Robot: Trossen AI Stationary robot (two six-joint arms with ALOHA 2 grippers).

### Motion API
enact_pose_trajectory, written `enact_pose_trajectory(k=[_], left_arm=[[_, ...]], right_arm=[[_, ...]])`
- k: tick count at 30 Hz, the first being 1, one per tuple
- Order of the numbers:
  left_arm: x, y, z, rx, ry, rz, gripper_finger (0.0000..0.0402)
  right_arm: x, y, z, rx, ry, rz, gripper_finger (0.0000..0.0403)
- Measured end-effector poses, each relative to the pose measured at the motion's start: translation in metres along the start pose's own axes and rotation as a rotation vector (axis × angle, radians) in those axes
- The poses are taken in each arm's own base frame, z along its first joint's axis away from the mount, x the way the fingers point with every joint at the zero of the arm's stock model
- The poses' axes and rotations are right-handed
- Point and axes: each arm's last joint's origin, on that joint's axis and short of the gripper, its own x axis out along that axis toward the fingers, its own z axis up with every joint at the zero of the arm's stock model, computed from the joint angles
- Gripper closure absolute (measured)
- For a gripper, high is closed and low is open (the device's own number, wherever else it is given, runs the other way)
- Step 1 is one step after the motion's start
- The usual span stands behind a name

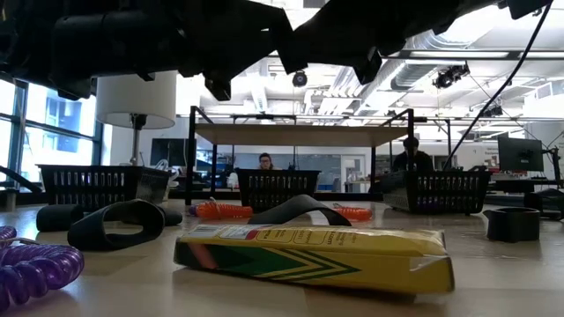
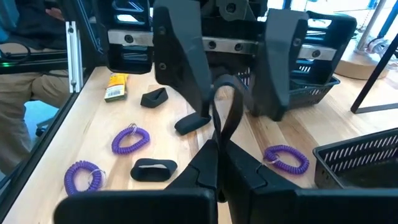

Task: Pick & Place Office Desk Supplies
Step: Put the black rubber band into the left black bin

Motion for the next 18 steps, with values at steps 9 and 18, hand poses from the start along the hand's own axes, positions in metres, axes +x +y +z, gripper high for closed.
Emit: enact_pose_trajectory(k=[9, 18], left_arm=[[0.0000, 0.0001, -0.0008, 0.009, 0.009, 0.001, 0.0394], [-0.0021, -0.0085, -0.0030, 0.049, 0.026, -0.027, 0.0398]], right_arm=[[0.0000, 0.0001, -0.0001, -0.001, 0.002, 0.003, 0.0400], [-0.0018, 0.0055, -0.0008, -0.007, 0.015, 0.085, 0.0358]])
